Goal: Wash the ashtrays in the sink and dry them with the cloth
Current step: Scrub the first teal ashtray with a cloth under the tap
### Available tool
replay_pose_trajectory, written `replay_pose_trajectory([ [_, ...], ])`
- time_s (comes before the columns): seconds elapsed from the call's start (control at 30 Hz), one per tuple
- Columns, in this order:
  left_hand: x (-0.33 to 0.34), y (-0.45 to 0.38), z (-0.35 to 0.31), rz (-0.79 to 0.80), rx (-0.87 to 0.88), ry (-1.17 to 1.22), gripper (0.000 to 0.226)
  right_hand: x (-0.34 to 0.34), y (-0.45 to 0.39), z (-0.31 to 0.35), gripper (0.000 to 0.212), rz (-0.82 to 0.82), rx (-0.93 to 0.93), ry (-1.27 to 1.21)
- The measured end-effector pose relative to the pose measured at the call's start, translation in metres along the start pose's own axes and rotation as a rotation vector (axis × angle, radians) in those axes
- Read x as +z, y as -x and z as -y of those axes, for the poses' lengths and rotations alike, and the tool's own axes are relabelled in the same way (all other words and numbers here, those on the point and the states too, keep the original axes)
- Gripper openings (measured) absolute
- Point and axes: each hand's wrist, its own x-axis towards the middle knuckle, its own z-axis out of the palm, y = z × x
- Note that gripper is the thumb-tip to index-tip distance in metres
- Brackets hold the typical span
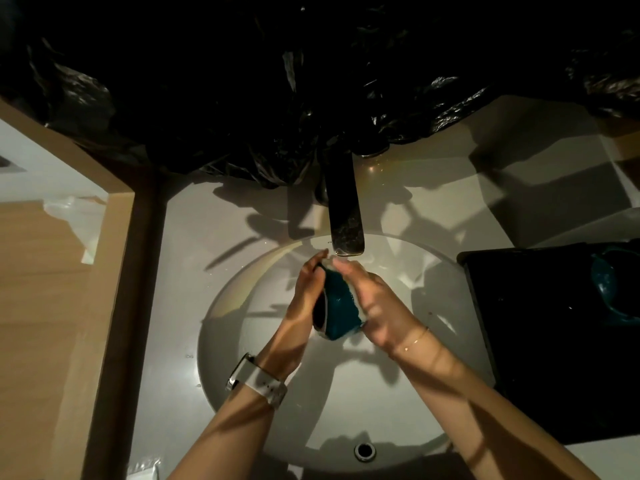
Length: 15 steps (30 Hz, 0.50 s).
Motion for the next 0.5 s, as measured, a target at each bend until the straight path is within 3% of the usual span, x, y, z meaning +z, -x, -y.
replay_pose_trajectory([
  [0.1,0.001,0.0,-0.009,-0.029,-0.215,0.184,0.061,0.008,0.009,-0.013,0.014,0.012,-0.212,0.113],
  [0.2,0.0,-0.005,-0.01,-0.048,-0.351,0.151,0.058,0.014,0.013,-0.026,0.012,-0.034,-0.26,0.095],
  [0.3,0.002,-0.007,0.0,-0.08,-0.222,0.032,0.048,0.013,0.007,-0.024,0.013,-0.105,-0.145,0.016],
  [0.37,0.0,-0.004,0.006,-0.045,-0.04,-0.117,0.056,0.01,0.002,-0.015,0.031,-0.081,-0.016,-0.085],
  [0.43,-0.001,-0.003,0.007,-0.03,0.028,-0.102,0.066,0.009,0.001,-0.008,0.04,-0.035,-0.001,-0.134],
  [0.5,-0.001,-0.002,-0.001,-0.027,-0.013,0.057,0.059,0.013,0.004,-0.009,0.033,-0.036,-0.088,-0.092],
])
